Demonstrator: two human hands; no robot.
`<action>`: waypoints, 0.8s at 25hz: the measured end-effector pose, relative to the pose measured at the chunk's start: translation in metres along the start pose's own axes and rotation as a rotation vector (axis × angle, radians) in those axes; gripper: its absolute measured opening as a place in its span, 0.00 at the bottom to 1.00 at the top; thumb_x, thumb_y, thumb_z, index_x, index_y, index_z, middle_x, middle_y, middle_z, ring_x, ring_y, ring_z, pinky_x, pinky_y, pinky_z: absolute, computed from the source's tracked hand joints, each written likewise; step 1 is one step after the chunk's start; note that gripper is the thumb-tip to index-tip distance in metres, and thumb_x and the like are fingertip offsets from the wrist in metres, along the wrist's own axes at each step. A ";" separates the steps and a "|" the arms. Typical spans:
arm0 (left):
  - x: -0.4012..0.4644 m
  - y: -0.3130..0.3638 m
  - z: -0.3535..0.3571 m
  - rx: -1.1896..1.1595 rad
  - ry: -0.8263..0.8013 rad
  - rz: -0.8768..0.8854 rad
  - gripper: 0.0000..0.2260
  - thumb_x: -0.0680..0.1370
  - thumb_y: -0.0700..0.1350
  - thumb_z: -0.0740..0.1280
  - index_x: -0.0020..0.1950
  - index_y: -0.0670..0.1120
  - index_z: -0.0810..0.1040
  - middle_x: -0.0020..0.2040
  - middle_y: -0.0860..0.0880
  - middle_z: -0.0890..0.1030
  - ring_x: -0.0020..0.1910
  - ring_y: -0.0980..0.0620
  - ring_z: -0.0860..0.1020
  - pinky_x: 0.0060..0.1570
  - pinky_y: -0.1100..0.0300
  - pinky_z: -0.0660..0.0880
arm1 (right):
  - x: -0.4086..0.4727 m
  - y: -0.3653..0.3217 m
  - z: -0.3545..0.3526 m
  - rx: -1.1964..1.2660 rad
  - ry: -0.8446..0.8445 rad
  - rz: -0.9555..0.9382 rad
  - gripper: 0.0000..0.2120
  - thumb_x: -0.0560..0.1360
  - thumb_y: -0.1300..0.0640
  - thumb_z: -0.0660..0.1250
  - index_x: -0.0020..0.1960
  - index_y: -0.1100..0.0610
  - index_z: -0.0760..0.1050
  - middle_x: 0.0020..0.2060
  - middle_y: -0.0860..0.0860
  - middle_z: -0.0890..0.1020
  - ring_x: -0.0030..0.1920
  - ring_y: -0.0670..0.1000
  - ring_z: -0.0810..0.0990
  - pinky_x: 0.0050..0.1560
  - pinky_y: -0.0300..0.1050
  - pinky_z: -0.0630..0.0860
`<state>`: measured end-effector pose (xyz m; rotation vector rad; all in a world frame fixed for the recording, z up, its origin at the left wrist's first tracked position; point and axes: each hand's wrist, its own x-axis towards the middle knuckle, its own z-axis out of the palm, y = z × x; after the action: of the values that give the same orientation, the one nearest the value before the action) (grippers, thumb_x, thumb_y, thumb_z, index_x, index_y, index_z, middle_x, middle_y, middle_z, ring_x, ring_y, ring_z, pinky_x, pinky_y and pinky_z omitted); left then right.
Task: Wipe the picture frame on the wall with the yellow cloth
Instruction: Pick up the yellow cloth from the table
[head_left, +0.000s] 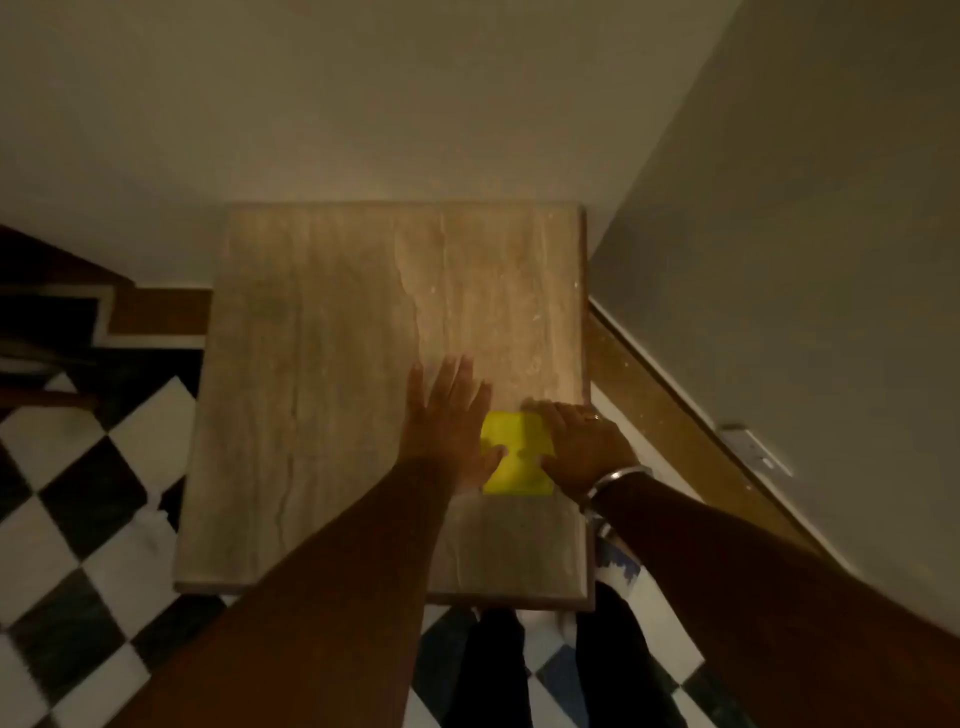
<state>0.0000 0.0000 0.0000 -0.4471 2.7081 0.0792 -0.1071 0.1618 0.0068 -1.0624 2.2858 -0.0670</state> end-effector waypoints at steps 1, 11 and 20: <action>0.010 0.002 0.011 0.007 0.021 -0.006 0.38 0.72 0.67 0.56 0.77 0.50 0.55 0.81 0.41 0.48 0.79 0.42 0.44 0.69 0.36 0.28 | 0.014 0.000 0.011 0.030 -0.010 -0.009 0.33 0.72 0.44 0.63 0.74 0.52 0.57 0.68 0.54 0.72 0.66 0.60 0.71 0.62 0.57 0.72; 0.023 0.003 0.014 -0.419 -0.066 0.031 0.13 0.75 0.53 0.67 0.52 0.45 0.75 0.57 0.43 0.80 0.62 0.41 0.75 0.52 0.52 0.68 | 0.031 0.005 0.009 0.287 -0.036 0.030 0.18 0.73 0.51 0.68 0.61 0.55 0.74 0.60 0.59 0.78 0.58 0.61 0.77 0.57 0.51 0.74; 0.041 0.094 -0.355 -0.511 0.318 0.574 0.10 0.72 0.49 0.72 0.44 0.45 0.76 0.39 0.42 0.82 0.40 0.41 0.78 0.37 0.53 0.66 | -0.152 0.042 -0.321 0.398 0.481 0.263 0.12 0.67 0.53 0.75 0.45 0.60 0.81 0.42 0.60 0.85 0.45 0.60 0.81 0.45 0.50 0.73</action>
<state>-0.1978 0.0353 0.3102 0.2239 3.0254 0.9409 -0.2359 0.2332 0.3325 -0.5746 2.6571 -0.7056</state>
